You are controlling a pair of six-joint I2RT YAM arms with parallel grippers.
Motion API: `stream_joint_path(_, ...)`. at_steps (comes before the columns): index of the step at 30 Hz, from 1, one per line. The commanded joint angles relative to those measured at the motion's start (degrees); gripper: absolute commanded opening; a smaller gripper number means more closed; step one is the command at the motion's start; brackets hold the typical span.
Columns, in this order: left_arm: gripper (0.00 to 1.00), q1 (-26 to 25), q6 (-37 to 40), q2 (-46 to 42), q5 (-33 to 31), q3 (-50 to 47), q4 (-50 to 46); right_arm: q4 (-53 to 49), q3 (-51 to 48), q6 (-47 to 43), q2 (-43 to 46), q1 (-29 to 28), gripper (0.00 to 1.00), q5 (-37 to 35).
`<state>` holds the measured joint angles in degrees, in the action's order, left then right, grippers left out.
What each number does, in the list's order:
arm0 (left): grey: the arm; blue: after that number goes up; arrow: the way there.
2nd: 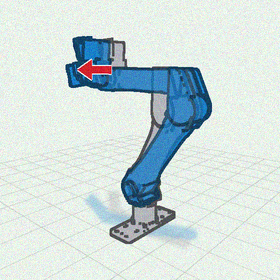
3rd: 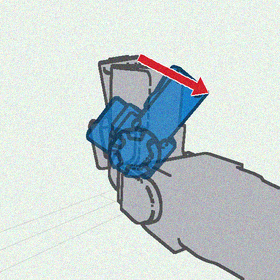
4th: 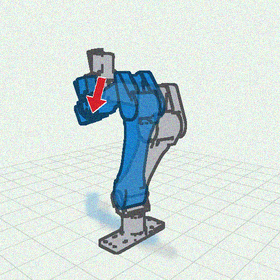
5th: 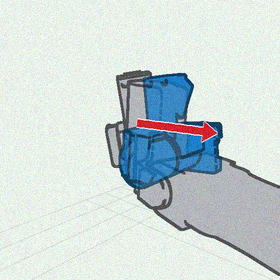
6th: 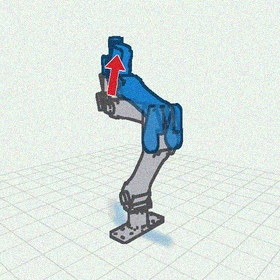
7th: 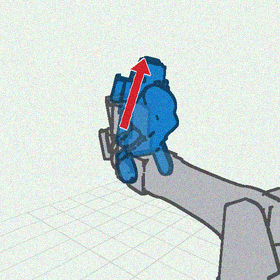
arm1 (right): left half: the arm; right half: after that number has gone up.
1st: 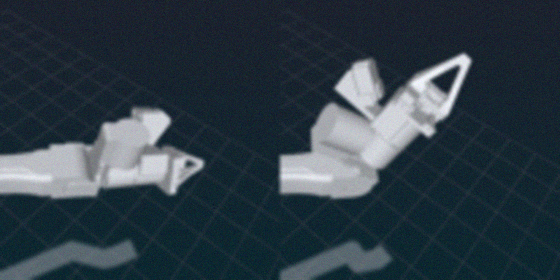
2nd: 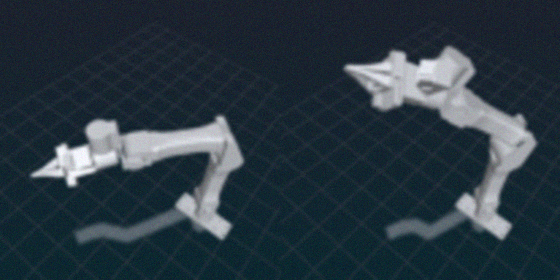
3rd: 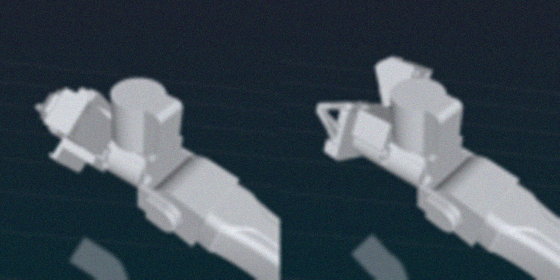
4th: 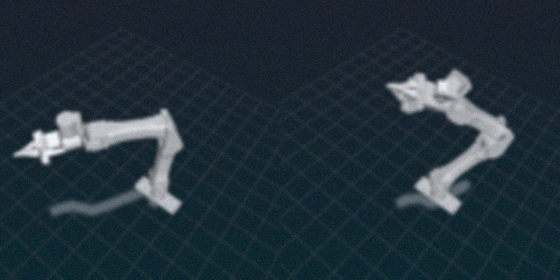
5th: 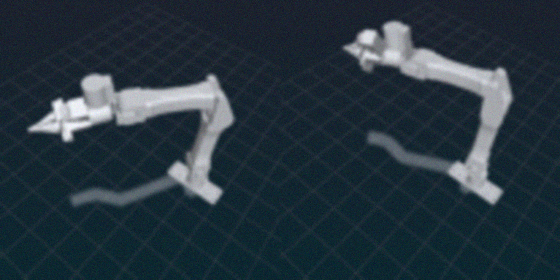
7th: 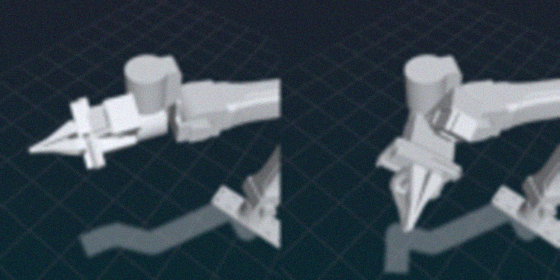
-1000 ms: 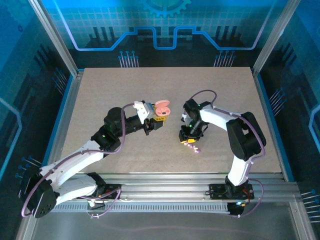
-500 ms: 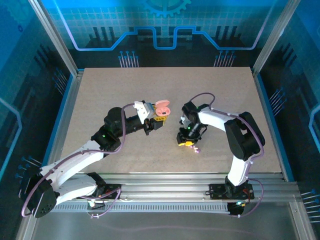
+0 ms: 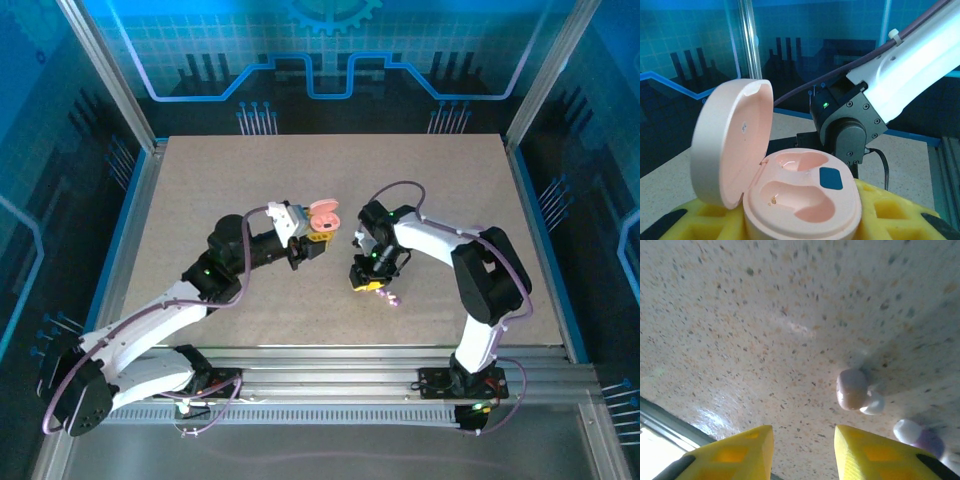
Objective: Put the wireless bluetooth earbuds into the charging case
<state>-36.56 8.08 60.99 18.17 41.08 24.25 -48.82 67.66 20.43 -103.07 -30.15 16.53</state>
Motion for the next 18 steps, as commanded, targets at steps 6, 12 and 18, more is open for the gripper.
stream_joint_path(6,0.38,-0.4,1.7,-1.9,-1.1,-0.7,0.7,-5.0,6.7,-5.6,-4.3,-0.2,0.38,-7.1)
stream_joint_path(12,0.38,-0.4,1.7,-1.9,-1.1,-1.0,0.6,-5.4,7.5,-6.3,-6.6,-0.7,0.37,-7.1)
stream_joint_path(18,0.38,-0.4,1.5,-1.8,-1.0,-0.9,0.6,-5.9,8.3,-7.5,-8.6,-1.1,0.35,-7.1)
